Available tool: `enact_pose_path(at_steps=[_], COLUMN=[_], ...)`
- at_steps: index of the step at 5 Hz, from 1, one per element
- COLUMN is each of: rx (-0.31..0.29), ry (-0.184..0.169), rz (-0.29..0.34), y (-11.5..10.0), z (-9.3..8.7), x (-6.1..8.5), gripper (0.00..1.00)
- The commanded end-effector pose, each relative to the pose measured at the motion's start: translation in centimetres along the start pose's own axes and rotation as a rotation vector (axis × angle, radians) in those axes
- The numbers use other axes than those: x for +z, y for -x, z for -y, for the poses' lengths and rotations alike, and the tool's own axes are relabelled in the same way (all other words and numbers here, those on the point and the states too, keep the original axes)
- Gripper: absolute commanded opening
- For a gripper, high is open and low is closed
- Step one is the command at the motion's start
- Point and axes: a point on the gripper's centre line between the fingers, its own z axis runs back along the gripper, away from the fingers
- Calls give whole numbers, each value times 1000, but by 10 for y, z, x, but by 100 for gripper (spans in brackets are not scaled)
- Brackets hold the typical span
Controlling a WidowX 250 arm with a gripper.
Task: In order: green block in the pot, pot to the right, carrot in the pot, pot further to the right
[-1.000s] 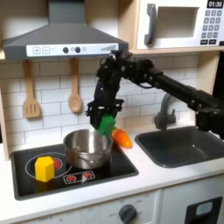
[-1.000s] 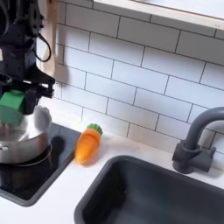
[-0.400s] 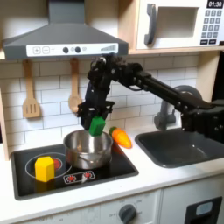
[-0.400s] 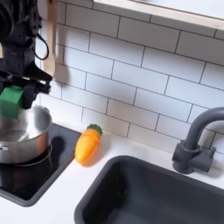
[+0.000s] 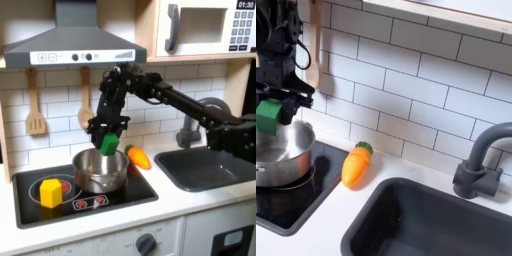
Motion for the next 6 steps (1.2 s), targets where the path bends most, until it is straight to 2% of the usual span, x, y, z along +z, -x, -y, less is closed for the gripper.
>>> enact_pose_path(at_steps=[1,2,3,4,5,6], rx=[-4,-11,-33,-64,-68,-115], ry=[7,6,17,54,78,96], rz=[-19,-16,-60,-73,-54,-63], y=[4,6,13,20,20,24], z=[1,1,8,16,21,31], x=[-4,-3,-13,-16,-7,-7], gripper=[100,100,100,100,100,100])
